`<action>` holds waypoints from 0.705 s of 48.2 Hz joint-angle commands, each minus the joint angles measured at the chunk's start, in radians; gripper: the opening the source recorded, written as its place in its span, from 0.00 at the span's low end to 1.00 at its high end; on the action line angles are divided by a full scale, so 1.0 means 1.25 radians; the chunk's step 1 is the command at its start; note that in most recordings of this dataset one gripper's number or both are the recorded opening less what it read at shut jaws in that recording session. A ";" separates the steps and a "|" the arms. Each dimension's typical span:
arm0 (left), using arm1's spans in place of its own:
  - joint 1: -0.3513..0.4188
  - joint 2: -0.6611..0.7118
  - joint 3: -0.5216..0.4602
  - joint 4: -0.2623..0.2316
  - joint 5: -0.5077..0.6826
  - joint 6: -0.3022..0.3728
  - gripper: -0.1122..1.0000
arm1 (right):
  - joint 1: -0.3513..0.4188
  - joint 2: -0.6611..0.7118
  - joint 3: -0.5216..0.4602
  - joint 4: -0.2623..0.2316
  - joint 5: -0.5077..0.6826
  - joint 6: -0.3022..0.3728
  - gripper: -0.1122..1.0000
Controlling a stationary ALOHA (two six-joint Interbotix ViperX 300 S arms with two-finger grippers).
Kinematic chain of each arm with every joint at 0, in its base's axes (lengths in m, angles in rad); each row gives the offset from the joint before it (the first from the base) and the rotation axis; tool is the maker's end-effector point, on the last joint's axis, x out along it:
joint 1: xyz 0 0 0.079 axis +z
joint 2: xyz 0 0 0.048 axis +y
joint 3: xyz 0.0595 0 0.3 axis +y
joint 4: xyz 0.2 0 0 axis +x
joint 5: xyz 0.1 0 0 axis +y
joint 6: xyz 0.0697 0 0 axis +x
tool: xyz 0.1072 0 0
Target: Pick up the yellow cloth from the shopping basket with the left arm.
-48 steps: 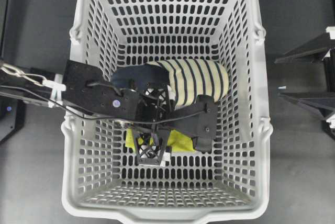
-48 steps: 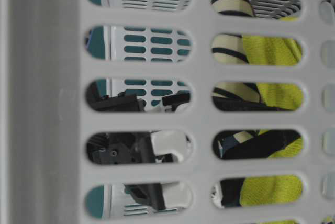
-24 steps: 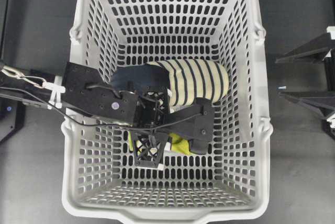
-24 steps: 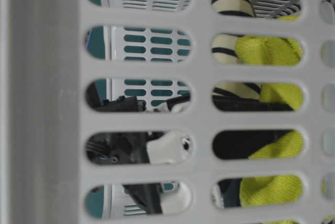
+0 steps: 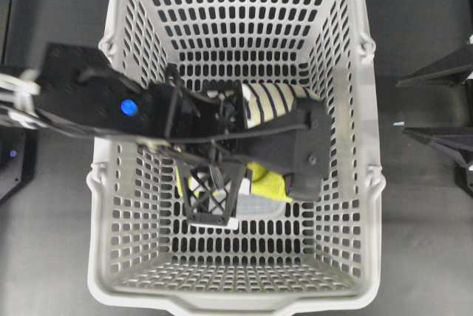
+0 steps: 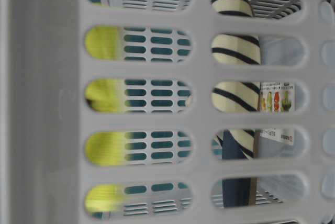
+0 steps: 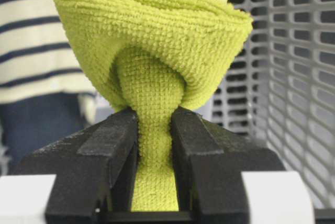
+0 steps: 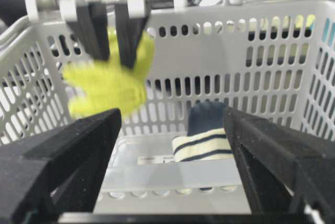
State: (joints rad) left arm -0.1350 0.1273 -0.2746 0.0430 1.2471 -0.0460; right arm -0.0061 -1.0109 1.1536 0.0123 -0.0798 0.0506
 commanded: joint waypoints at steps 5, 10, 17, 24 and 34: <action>0.000 -0.018 -0.173 0.002 0.137 0.000 0.25 | 0.000 0.002 -0.005 0.002 -0.004 0.000 0.78; 0.002 0.000 -0.207 0.002 0.169 0.000 0.25 | -0.001 0.001 -0.002 0.004 -0.004 0.000 0.78; 0.005 0.007 -0.217 0.002 0.174 0.000 0.25 | 0.000 0.001 -0.002 0.002 -0.004 0.001 0.78; 0.009 0.007 -0.210 0.002 0.174 0.000 0.25 | 0.000 0.001 -0.002 0.004 -0.002 0.001 0.78; 0.015 0.009 -0.209 0.002 0.174 -0.002 0.25 | -0.001 0.001 -0.002 0.002 -0.002 0.001 0.78</action>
State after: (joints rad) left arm -0.1197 0.1534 -0.5200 0.0430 1.4711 -0.0445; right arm -0.0046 -1.0140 1.1582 0.0138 -0.0782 0.0506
